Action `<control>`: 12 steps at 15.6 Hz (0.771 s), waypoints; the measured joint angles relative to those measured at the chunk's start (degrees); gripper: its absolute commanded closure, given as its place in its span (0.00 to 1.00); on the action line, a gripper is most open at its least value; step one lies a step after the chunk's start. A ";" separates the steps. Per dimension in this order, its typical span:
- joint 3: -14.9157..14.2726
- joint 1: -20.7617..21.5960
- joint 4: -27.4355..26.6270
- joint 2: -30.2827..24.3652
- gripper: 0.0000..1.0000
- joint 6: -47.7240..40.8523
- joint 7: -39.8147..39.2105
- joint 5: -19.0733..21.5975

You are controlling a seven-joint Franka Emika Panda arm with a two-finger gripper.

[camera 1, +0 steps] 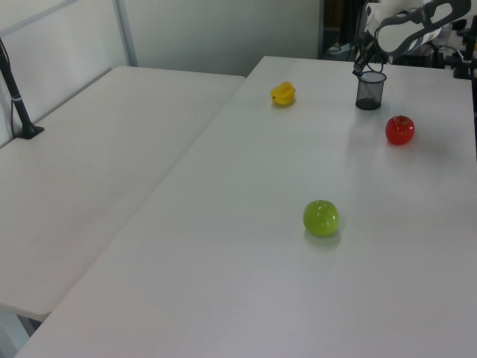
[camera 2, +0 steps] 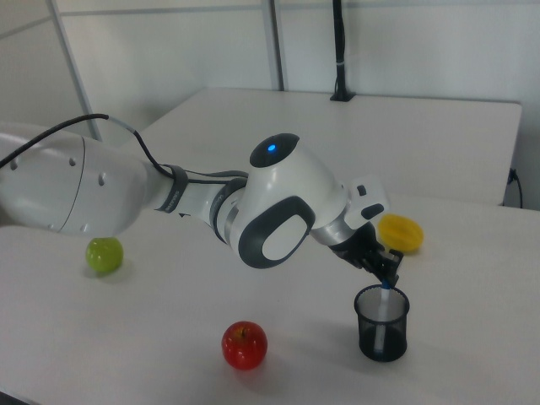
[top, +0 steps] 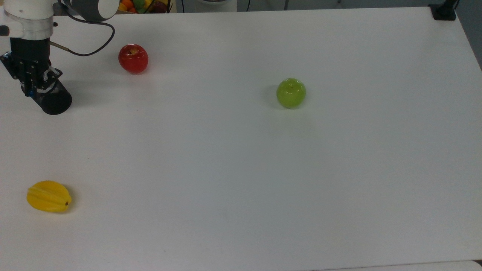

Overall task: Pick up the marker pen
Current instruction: 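Lower the gripper into the cup and close on the white marker, then lift the marker straight up out of the pen cup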

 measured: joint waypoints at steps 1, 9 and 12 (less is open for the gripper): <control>0.00 0.00 0.08 -0.15 0.99 0.01 0.00 0.00; 0.04 0.02 1.33 -7.78 0.99 0.07 0.00 0.05; 0.43 0.37 1.54 -11.16 0.99 0.07 0.08 1.61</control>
